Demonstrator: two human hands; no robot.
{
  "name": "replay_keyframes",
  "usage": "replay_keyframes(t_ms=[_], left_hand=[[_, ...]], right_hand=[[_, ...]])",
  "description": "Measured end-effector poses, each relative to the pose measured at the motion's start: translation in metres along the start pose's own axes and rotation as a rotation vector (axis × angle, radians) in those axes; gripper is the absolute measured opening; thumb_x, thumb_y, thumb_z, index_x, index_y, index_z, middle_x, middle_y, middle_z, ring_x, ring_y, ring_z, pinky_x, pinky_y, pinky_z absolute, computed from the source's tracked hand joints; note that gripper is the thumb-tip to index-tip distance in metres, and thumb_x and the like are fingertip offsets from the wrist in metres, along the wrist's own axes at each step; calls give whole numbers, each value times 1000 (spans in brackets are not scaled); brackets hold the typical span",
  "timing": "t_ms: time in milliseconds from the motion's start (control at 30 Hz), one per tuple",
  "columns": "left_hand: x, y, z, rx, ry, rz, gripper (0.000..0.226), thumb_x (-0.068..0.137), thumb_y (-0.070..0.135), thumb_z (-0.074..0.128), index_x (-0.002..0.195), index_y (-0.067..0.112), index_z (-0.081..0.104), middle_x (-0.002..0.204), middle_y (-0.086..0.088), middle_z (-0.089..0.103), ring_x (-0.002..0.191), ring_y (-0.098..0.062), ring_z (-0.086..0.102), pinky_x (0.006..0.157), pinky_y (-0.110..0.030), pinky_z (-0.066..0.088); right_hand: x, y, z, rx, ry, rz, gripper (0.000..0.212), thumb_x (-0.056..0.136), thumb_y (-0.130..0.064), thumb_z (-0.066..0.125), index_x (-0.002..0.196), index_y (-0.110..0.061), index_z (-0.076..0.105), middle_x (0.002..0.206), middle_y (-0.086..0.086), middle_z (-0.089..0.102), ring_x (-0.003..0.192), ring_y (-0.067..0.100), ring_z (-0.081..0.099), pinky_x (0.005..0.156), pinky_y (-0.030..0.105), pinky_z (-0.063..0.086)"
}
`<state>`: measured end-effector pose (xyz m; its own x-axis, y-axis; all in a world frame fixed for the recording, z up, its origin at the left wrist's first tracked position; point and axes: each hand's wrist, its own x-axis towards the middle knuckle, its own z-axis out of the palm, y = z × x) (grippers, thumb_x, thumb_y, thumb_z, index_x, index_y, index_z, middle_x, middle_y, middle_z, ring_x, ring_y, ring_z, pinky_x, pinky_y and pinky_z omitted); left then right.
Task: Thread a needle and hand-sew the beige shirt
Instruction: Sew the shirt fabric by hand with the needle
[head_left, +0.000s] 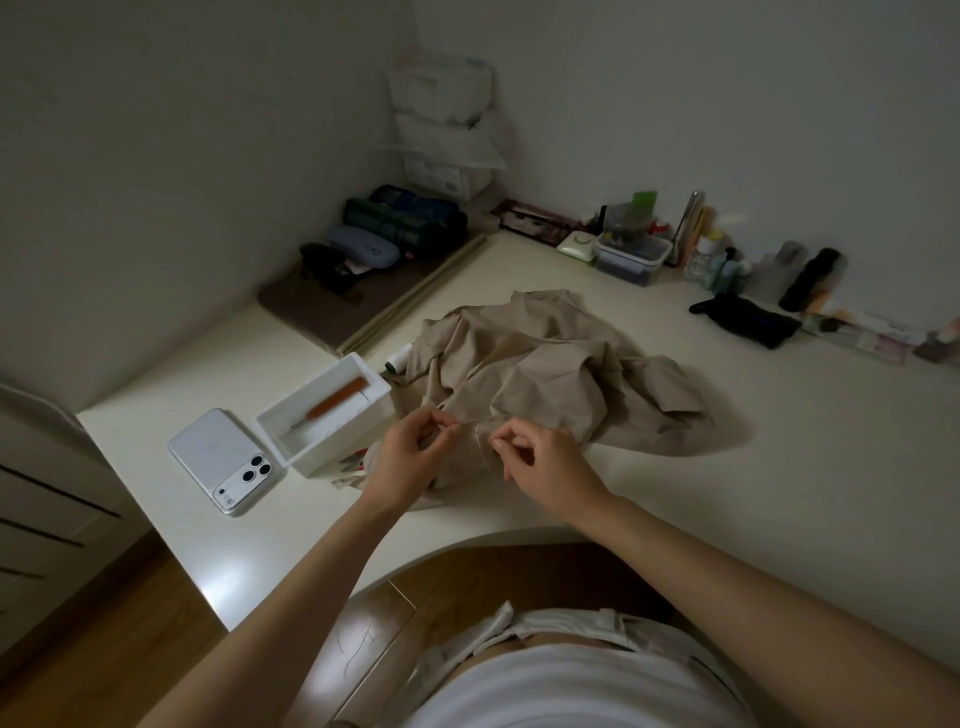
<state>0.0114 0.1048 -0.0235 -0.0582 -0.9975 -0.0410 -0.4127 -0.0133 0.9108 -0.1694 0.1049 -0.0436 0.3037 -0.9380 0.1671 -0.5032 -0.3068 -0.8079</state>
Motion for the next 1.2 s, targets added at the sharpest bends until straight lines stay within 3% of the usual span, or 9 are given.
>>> replay_keyframes(t_ms=[233,433,500,633,800,1000,1100,1200], left_hand=[[-1,0,0,-26,-17,12,9,92,19,59,90,12,65,58,6,50,50,-7,41,51,-25,33],[-1,4,2,-20,-43,26,9,92,20,60,90,14,67,63,4,60,53,-15,50,53,-30,42],[-2,6,4,-2,-74,59,9,92,18,60,90,14,68,75,-4,67,63,-20,59,60,-32,49],[-3,7,7,19,-10,92,4,90,19,62,88,18,66,78,-8,66,67,-22,60,60,-31,48],[-5,13,9,22,74,136,7,90,17,63,87,23,65,78,9,64,71,1,60,61,-12,48],[4,7,5,56,164,121,10,91,18,61,85,26,63,81,10,64,76,-7,62,66,-24,53],[7,7,6,61,181,117,9,91,18,61,86,25,63,81,10,64,77,-10,63,65,-25,53],[4,11,9,54,178,130,8,91,17,60,87,22,64,79,9,63,71,-5,60,59,-14,49]], right_hand=[[1,0,4,-28,22,-4,11,96,-19,54,90,-12,60,59,-13,57,58,2,59,62,28,54],[4,-5,10,-95,80,-22,12,96,-22,53,92,-13,60,64,-2,61,58,9,58,57,37,53],[6,-8,12,-108,87,3,13,97,-22,51,96,-13,59,69,-2,61,61,11,60,58,37,54],[6,-14,12,-60,75,47,16,99,-25,47,99,-13,57,69,-6,60,62,9,61,59,37,56],[5,-18,12,22,63,61,18,100,-27,45,102,-14,56,73,-2,66,63,8,64,60,35,57],[2,-19,12,59,-48,76,25,102,-21,40,122,-13,51,97,4,65,86,12,63,73,31,56],[2,-17,12,61,-42,58,20,101,-21,43,114,-12,54,91,3,65,82,12,64,72,34,56],[5,-18,9,56,7,33,12,100,-23,45,98,-17,55,83,0,65,76,10,64,68,34,56]])
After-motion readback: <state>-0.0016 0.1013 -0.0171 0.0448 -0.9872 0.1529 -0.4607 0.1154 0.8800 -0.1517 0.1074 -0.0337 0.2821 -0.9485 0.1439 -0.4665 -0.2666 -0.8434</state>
